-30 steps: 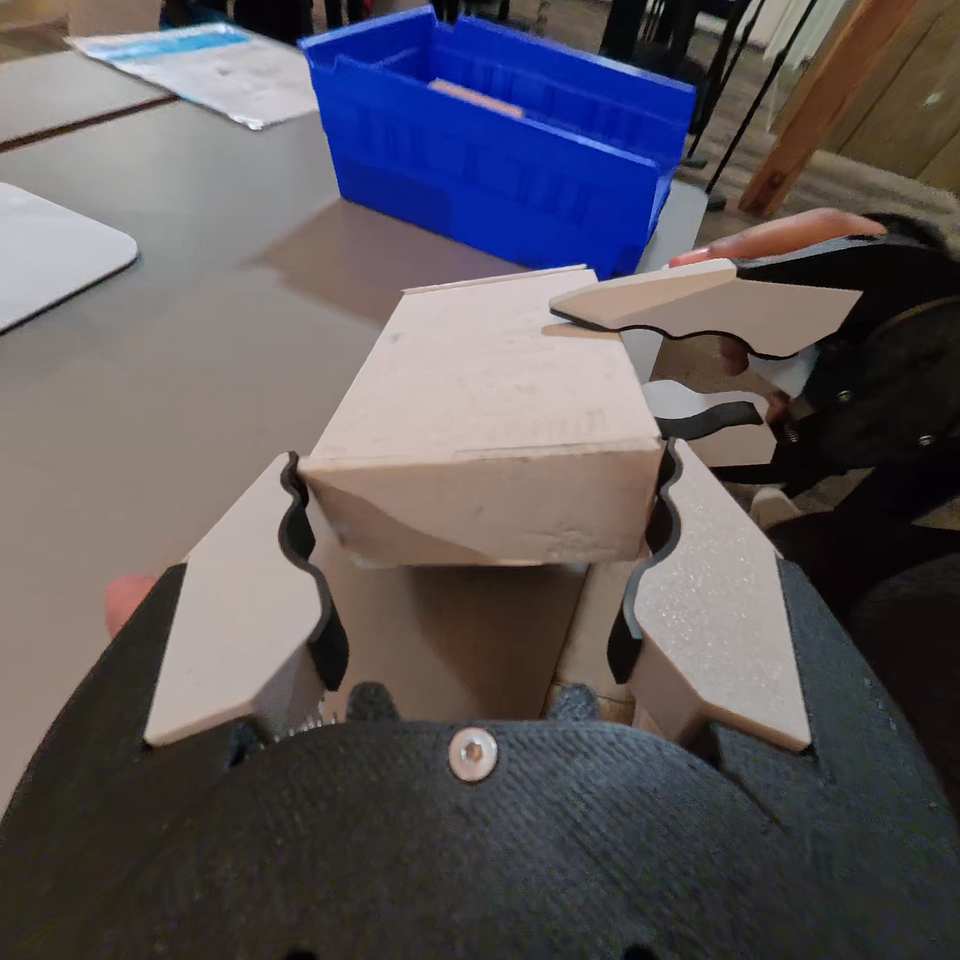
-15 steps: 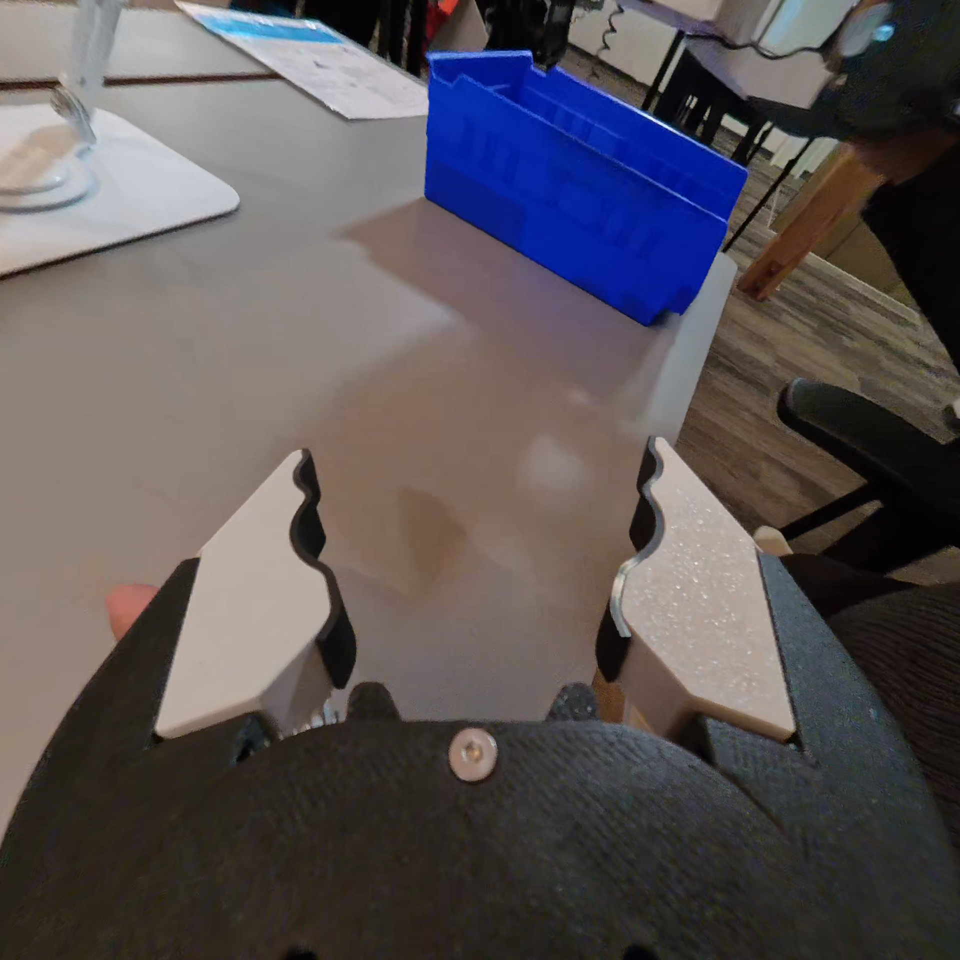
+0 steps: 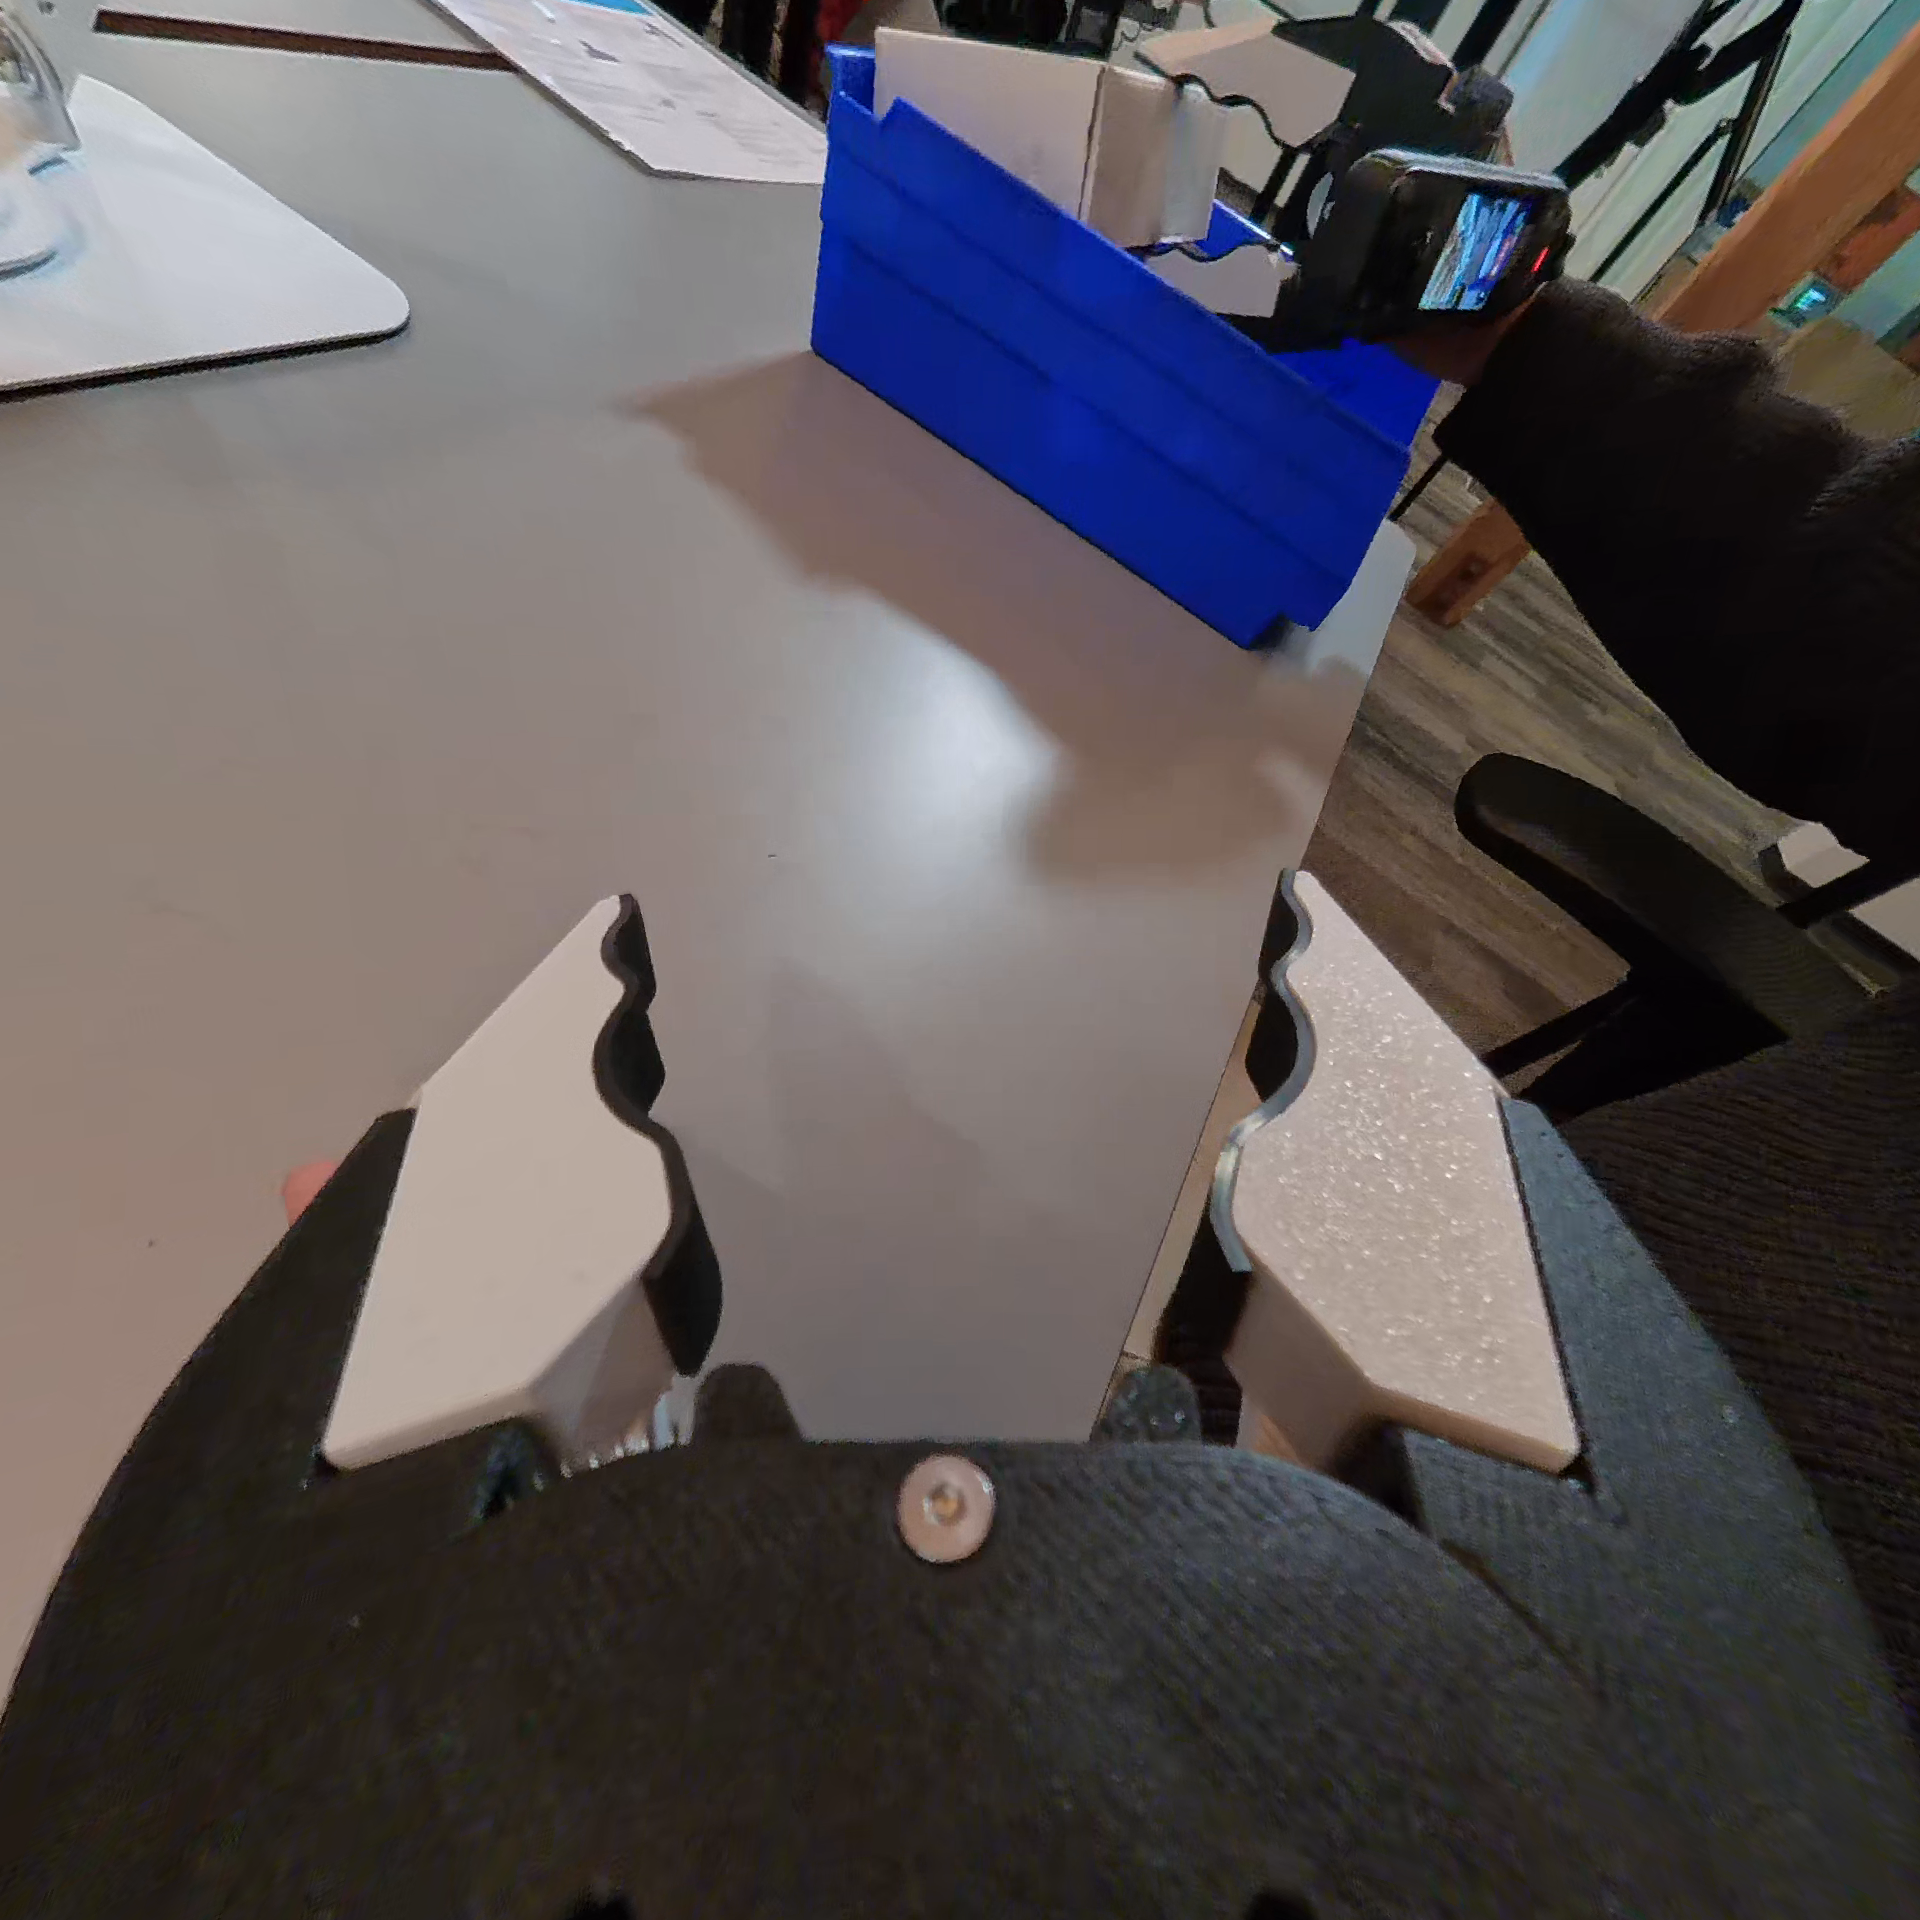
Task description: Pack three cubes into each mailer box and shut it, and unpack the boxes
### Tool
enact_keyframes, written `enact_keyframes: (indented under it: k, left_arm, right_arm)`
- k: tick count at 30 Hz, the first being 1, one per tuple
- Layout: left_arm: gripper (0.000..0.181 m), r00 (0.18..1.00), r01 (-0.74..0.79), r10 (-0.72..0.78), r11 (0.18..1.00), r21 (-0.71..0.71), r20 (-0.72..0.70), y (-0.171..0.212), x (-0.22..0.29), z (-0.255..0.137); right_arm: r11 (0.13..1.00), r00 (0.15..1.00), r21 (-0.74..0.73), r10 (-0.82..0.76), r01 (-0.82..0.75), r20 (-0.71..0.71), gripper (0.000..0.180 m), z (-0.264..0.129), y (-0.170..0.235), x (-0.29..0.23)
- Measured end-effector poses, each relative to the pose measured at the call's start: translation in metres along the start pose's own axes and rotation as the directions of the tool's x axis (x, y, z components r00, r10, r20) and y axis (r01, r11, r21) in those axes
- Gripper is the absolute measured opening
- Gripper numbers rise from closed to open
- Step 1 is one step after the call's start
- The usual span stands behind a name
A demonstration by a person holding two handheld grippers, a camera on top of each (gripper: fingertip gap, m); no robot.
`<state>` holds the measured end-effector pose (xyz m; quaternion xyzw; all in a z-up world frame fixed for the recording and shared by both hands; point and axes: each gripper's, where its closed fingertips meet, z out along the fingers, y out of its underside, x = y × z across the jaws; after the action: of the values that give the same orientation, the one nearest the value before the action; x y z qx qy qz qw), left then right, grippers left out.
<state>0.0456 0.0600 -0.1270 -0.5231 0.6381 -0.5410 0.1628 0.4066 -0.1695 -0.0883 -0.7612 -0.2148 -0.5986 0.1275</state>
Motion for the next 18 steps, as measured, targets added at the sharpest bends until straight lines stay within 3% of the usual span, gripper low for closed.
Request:
enact_keyframes:
  k: [5, 7, 13, 18]
  left_arm:
    - [0.116, 1.0, 0.005, -0.005, 1.0, -0.002, 0.003, 0.003, 0.001, 0.0]
    - [0.116, 1.0, 0.003, -0.003, 1.0, -0.011, 0.007, 0.005, 0.001, 0.001]
    - [0.116, 1.0, -0.012, 0.011, 0.999, -0.046, -0.017, 0.013, 0.012, 0.007]
    - [0.115, 0.999, 0.012, -0.013, 0.999, -0.031, -0.039, 0.012, 0.016, 0.007]
  right_arm:
    - [1.0, 1.0, -0.015, 0.025, -0.025, 0.008, 0.061, -0.001, 0.0, -0.004]
    - [0.999, 0.999, -0.033, 0.032, -0.031, 0.029, 0.079, -0.003, 0.001, -0.007]
    - [0.989, 0.996, -0.145, 0.048, -0.036, 0.077, 0.107, -0.023, 0.025, -0.004]
    - [0.982, 0.985, -0.143, 0.141, -0.126, 0.102, 0.101, -0.043, 0.032, -0.009]
